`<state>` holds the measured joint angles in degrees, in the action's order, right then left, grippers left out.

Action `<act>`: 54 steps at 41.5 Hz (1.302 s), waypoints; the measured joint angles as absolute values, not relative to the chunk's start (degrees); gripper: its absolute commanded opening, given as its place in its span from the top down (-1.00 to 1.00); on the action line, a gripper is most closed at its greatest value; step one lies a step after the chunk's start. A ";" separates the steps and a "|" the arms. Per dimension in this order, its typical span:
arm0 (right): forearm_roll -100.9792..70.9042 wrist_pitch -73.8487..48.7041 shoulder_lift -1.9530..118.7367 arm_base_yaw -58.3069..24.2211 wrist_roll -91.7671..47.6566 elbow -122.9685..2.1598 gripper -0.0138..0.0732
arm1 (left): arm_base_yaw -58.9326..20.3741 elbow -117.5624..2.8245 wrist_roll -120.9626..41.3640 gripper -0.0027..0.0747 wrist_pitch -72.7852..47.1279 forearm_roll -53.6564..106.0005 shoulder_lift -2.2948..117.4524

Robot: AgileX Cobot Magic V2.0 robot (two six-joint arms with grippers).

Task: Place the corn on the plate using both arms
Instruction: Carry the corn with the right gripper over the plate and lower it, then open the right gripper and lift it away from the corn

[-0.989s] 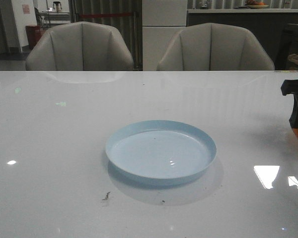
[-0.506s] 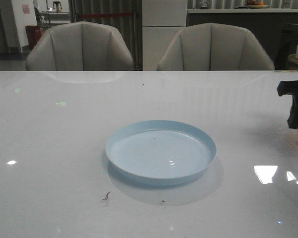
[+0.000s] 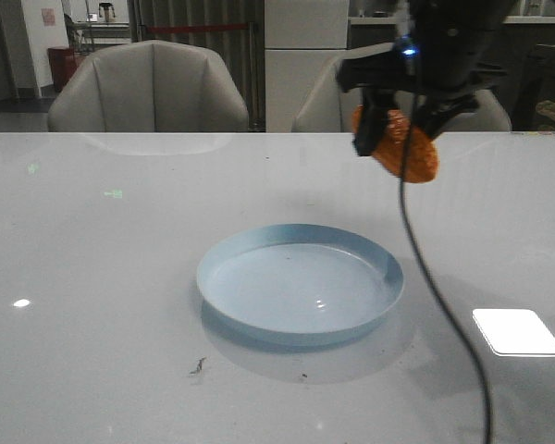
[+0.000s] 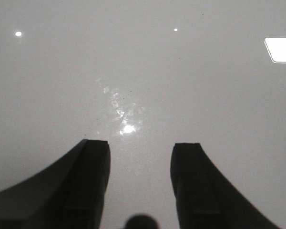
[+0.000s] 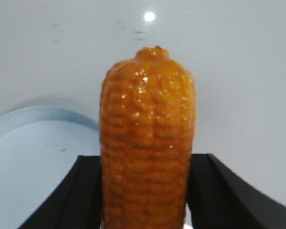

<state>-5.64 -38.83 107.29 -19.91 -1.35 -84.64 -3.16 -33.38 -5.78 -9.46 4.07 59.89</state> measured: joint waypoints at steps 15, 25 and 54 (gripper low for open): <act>-5.77 -41.81 114.65 -31.58 -1.45 -84.64 -0.36 | -3.16 -33.38 -5.78 -0.01 -9.46 4.07 59.89; -5.77 -41.85 118.26 -32.20 -1.45 -84.64 -0.71 | -3.16 -33.38 -5.78 -0.01 -9.46 4.07 59.89; -5.86 -53.41 100.77 -24.12 -1.45 -97.93 -0.71 | -3.16 -33.38 -5.78 -0.01 -10.77 4.07 59.89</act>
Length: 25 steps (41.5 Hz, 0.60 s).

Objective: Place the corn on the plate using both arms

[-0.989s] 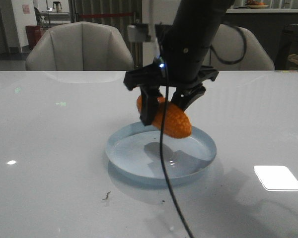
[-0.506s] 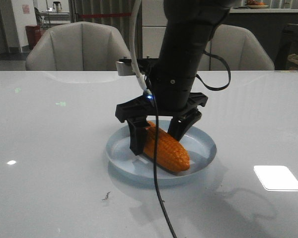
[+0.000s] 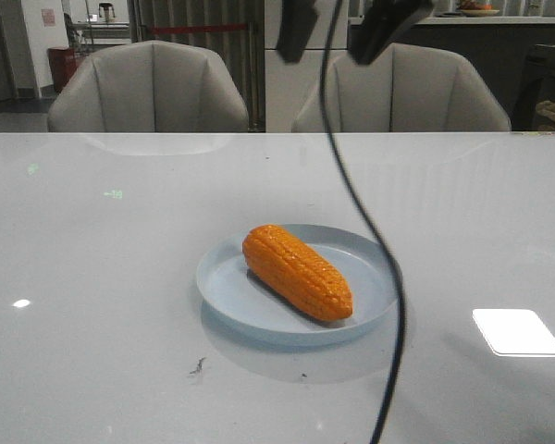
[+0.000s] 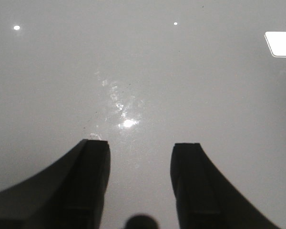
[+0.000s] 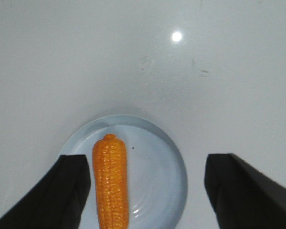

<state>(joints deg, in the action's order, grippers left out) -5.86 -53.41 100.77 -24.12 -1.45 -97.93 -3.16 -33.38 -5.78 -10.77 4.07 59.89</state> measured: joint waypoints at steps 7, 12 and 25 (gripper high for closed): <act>-5.86 -53.84 90.11 -19.22 -1.45 -95.06 -0.71 | -3.16 -33.38 -5.78 -0.01 -10.90 4.07 59.89; -5.86 -50.93 80.52 -15.14 -1.45 -87.52 -0.71 | -3.16 -33.38 -5.78 -0.01 -12.10 4.07 59.89; -5.51 -42.22 58.25 0.32 -1.48 -58.05 -0.71 | -3.16 -33.38 -5.78 -0.01 -13.39 4.07 59.89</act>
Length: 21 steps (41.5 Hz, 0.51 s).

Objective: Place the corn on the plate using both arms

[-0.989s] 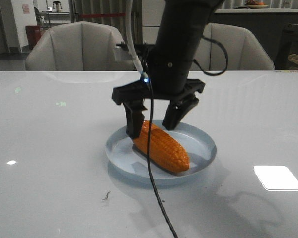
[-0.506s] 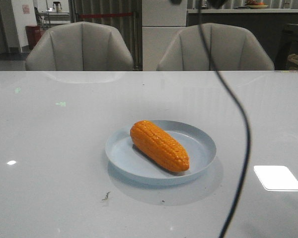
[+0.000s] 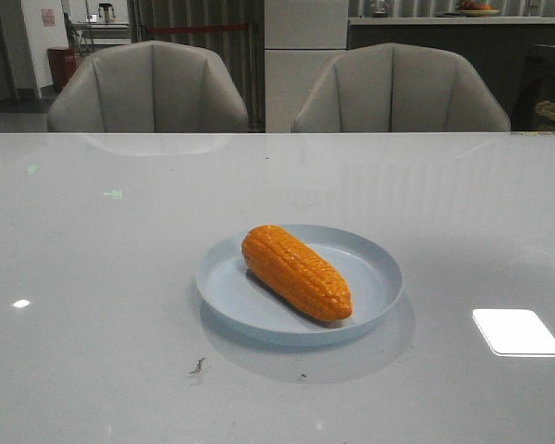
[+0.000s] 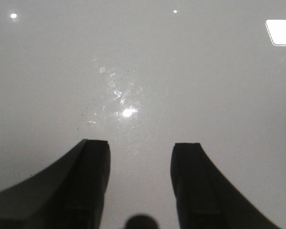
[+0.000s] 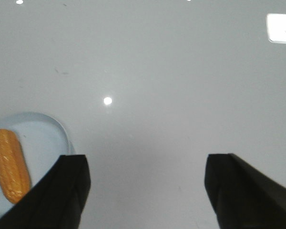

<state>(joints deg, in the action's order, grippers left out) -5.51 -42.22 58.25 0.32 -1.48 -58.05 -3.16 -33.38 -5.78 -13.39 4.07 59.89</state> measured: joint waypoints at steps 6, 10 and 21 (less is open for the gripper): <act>-5.44 -42.15 51.06 3.75 -1.57 -48.26 -0.71 | -3.16 -33.38 -5.78 -0.01 -13.39 4.07 59.89; -5.44 -42.11 47.43 3.86 -1.57 -44.40 -0.71 | -3.16 -33.38 -5.78 -0.01 -13.39 4.07 59.89; -5.44 -42.01 44.07 3.86 -1.57 -43.03 -0.71 | -3.16 -33.38 -5.78 0.06 -13.39 4.07 59.89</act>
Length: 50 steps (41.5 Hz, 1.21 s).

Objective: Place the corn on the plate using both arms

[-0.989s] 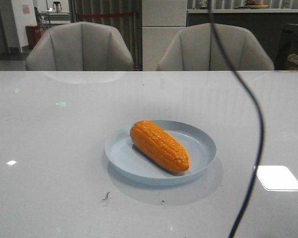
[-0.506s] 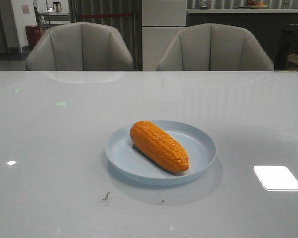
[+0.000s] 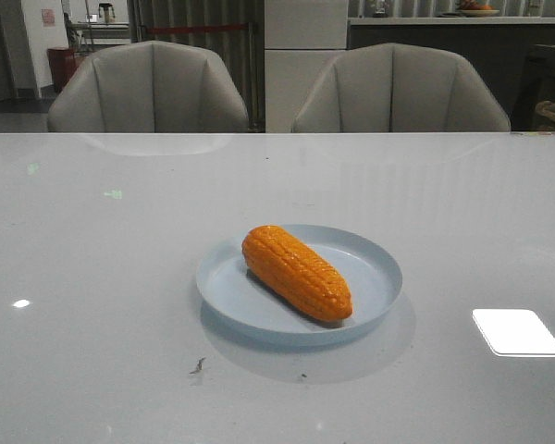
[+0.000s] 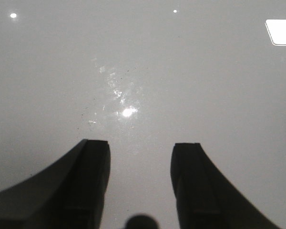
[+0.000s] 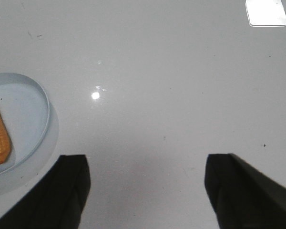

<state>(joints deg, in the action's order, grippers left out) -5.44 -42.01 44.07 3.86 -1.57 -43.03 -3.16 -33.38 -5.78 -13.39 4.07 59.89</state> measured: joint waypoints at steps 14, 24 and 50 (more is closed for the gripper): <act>-5.44 -42.01 44.07 3.86 -1.57 -42.90 -0.71 | -3.16 -33.38 -5.78 0.57 -13.39 4.07 59.89; -5.44 -42.01 44.07 3.86 -1.68 -42.90 -0.71 | -3.16 -33.38 -5.78 0.69 -13.39 4.07 59.89; -5.44 -42.01 44.07 3.98 -1.68 -42.90 -0.71 | -3.16 -33.38 -5.78 0.69 -13.84 4.07 54.83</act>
